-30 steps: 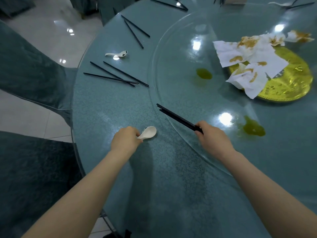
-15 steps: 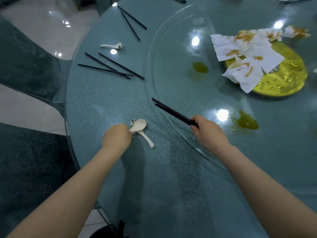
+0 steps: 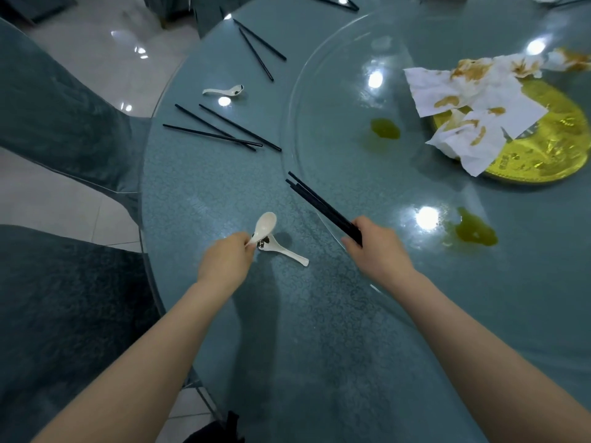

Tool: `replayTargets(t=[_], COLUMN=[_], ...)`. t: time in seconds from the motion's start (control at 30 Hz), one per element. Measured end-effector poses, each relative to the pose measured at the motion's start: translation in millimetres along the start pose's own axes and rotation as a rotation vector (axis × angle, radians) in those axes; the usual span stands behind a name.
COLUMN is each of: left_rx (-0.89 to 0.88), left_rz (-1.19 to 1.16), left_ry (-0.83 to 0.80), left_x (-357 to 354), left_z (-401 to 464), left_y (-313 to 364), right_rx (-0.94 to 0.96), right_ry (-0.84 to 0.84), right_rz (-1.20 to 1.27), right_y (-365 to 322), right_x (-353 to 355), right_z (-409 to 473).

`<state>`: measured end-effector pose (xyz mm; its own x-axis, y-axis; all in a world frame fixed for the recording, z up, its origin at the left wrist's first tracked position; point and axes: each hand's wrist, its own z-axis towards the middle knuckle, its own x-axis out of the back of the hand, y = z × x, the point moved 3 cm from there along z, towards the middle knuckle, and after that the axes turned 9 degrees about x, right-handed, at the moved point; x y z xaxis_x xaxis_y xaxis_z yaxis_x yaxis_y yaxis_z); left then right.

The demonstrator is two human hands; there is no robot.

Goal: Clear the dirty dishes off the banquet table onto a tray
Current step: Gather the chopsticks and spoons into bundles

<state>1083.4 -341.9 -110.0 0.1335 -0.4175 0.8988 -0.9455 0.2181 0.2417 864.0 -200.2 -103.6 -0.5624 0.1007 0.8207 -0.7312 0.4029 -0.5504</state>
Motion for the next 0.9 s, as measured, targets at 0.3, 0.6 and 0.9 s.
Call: replayTargets(t=[0.3, 0.6, 0.9], left_rx=[-0.160, -0.035, 0.193], left_rz=[0.102, 0.072, 0.057], left_ry=[-0.043, 0.074, -0.038], left_x=[-10, -2, -25], left_z=[10, 18, -6], left_y=[20, 39, 53], right_rx=[-0.033, -0.029, 0.004], right_ry=[-0.001, 0.047, 0.067], right_rz=[0.026, 0.057, 0.074], right_y=[9, 32, 36], right_x=[-5, 7, 10], right_z=[2, 5, 23])
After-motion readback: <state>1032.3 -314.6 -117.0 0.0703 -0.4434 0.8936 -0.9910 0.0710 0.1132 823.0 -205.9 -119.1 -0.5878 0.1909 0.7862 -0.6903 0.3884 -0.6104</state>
